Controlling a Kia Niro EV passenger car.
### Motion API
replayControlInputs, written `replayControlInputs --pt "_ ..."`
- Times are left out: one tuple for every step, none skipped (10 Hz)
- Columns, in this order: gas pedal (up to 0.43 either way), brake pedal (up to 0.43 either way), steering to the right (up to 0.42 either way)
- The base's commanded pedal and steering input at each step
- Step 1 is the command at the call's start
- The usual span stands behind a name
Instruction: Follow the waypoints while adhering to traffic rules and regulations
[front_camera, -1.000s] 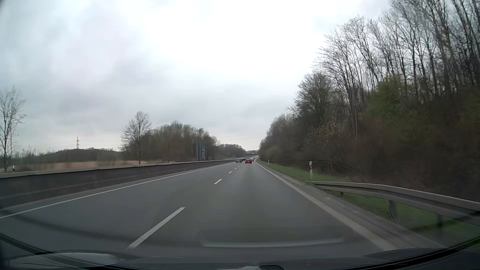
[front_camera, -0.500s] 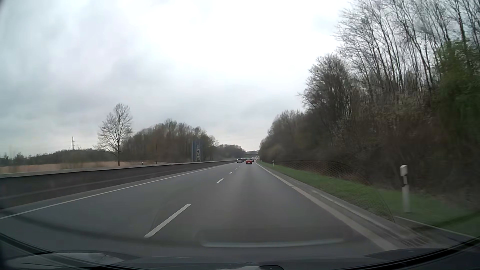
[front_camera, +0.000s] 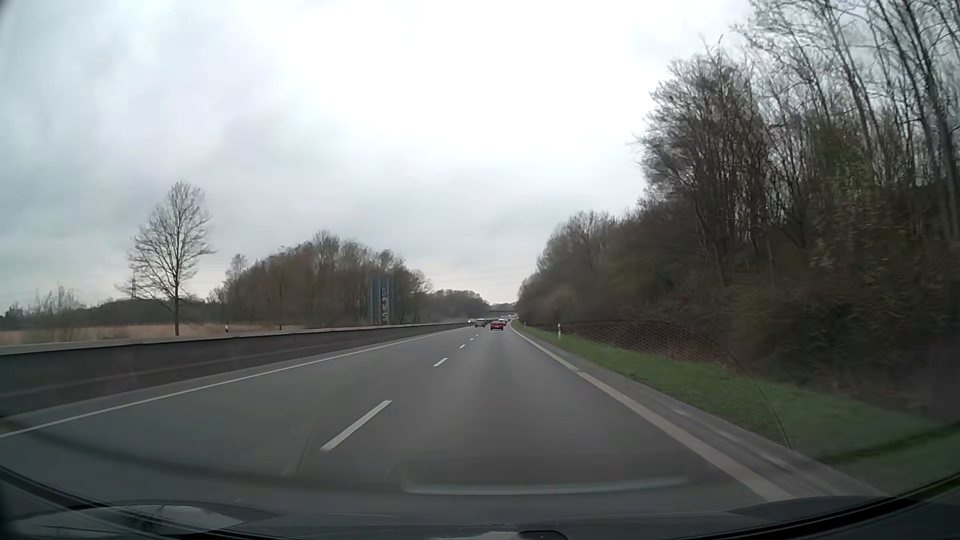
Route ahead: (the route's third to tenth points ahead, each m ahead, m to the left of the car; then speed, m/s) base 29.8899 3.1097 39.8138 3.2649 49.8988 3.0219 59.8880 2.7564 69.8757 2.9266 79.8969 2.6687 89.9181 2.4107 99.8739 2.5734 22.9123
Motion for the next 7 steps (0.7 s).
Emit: replayControlInputs --pt "0.268 0.0 0.001" --pt "0.268 0.0 0.001" --pt "0.268 0.0 0.0" --pt "0.268 0.0 0.0" --pt "0.268 0.0 0.0" --pt "0.268 0.0 0.0" --pt "0.268 0.0 0.0"
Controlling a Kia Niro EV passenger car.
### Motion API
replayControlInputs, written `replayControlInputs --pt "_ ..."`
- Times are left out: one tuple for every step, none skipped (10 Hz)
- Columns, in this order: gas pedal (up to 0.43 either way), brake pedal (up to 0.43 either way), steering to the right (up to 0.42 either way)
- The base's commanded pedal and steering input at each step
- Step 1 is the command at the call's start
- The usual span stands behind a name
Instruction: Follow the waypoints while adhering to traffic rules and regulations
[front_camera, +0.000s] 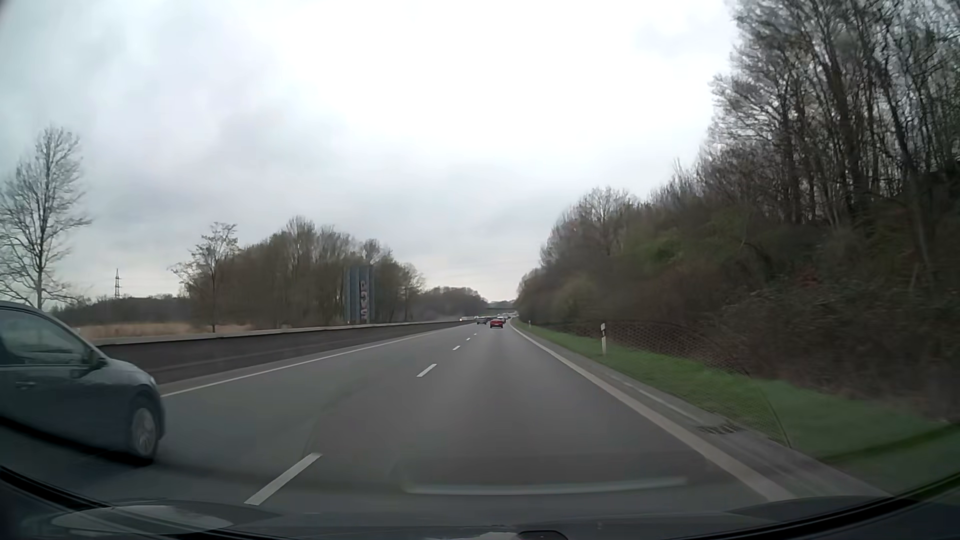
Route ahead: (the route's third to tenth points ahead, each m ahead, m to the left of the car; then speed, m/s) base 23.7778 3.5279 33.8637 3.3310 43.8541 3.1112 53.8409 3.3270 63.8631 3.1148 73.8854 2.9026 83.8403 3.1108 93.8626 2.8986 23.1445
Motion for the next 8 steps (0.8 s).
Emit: replayControlInputs --pt "0.268 0.0 0.0" --pt "0.268 0.0 0.0" --pt "0.268 0.0 0.0" --pt "0.268 0.0 0.0" --pt "0.268 0.0 0.0" --pt "0.268 0.0 0.0" --pt "0.268 0.0 0.0" --pt "0.268 0.0 0.0"
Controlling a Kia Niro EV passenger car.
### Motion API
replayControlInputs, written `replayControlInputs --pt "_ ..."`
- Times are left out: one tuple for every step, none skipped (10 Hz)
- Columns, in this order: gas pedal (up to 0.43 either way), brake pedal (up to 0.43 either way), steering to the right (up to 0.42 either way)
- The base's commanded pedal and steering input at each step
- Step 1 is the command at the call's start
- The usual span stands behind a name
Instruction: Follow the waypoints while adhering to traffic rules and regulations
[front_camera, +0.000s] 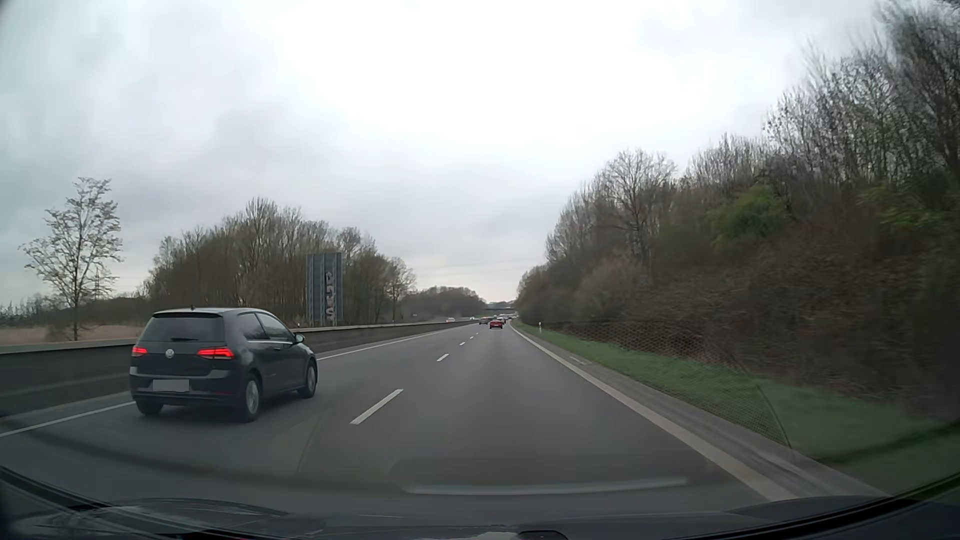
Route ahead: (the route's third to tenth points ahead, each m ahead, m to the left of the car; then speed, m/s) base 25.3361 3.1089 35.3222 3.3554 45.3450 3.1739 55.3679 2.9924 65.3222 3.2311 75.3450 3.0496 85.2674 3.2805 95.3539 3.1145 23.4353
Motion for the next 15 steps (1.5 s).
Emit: replayControlInputs --pt "0.268 0.0 0.0" --pt "0.268 0.0 0.0" --pt "0.268 0.0 -0.001" --pt "0.268 0.0 -0.001" --pt "0.268 0.0 -0.001" --pt "0.268 0.0 -0.001" --pt "0.268 0.0 0.0" --pt "0.268 0.0 0.0" --pt "0.268 0.0 0.0" --pt "0.268 0.0 0.0" --pt "0.268 0.0 0.001" --pt "0.268 0.0 0.002" --pt "0.26 0.0 0.001" --pt "0.26 0.0 0.001" --pt "0.26 0.0 0.001"
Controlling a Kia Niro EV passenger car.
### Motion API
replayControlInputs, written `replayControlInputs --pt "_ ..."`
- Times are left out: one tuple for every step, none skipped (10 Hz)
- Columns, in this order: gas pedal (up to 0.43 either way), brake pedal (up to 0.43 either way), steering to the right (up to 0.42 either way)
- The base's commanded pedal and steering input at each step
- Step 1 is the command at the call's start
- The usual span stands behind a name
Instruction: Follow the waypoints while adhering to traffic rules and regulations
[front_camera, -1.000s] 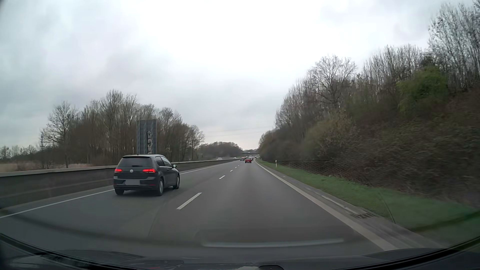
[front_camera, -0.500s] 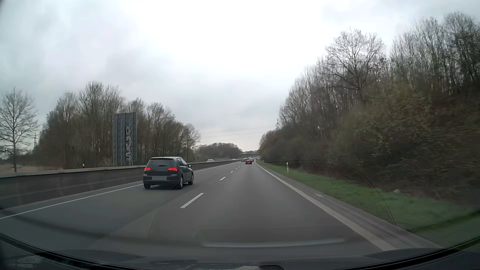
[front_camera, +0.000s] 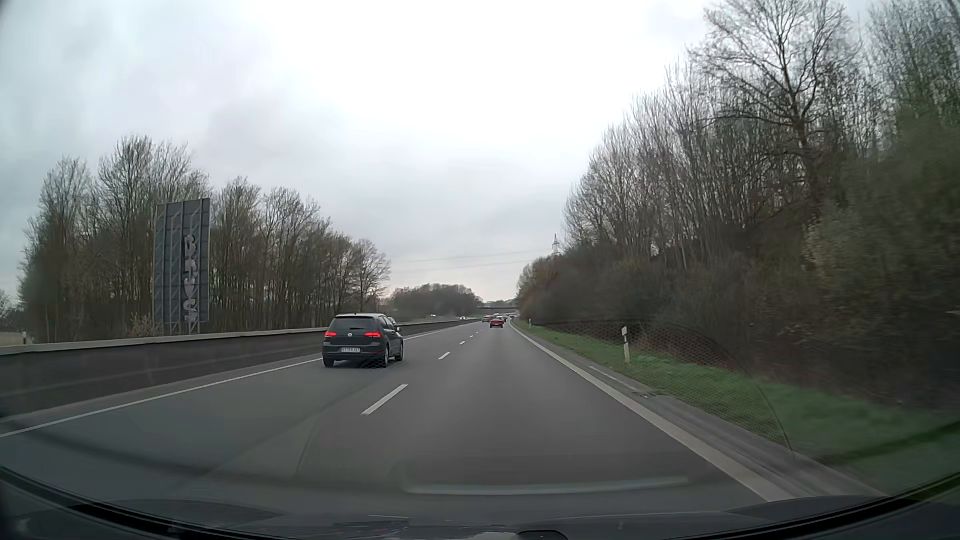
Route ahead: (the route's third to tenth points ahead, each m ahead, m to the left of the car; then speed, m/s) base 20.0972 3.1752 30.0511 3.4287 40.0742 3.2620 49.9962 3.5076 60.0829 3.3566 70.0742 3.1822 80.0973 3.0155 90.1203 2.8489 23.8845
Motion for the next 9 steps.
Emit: replayControlInputs --pt "0.26 0.0 0.001" --pt "0.26 0.0 0.001" --pt "0.26 0.0 0.0" --pt "0.26 0.0 0.0" --pt "0.26 0.0 0.0" --pt "0.26 0.0 0.0" --pt "0.26 0.0 0.0" --pt "0.26 0.0 0.0" --pt "0.26 0.0 0.0"
